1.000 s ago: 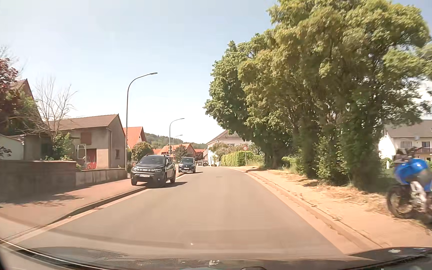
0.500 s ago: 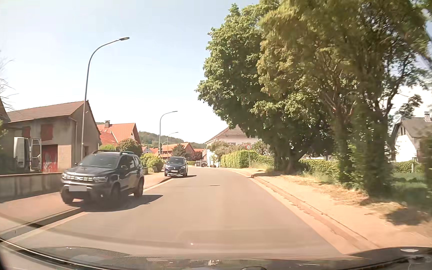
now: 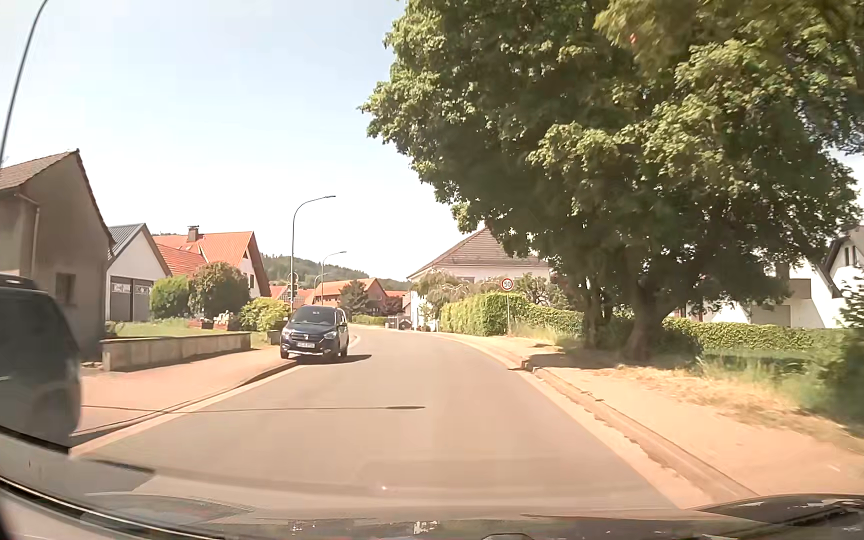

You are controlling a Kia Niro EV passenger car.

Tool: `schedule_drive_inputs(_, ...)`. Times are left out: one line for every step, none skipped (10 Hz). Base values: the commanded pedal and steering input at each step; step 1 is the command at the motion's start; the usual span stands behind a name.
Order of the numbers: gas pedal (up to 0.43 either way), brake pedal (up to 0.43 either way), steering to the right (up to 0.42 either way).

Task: Follow the waypoints while adhering to traffic rules and regulations

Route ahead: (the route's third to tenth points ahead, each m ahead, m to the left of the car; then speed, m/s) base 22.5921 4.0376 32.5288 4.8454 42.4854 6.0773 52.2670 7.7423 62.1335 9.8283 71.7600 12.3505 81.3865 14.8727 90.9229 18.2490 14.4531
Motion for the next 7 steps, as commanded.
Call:
schedule_drive_inputs(0.169, 0.000, -0.007)
schedule_drive_inputs(0.169, 0.000, -0.009)
schedule_drive_inputs(0.169, 0.000, -0.012)
schedule_drive_inputs(0.169, 0.000, -0.015)
schedule_drive_inputs(0.177, 0.000, -0.015)
schedule_drive_inputs(0.177, 0.000, -0.016)
schedule_drive_inputs(0.189, 0.000, -0.016)
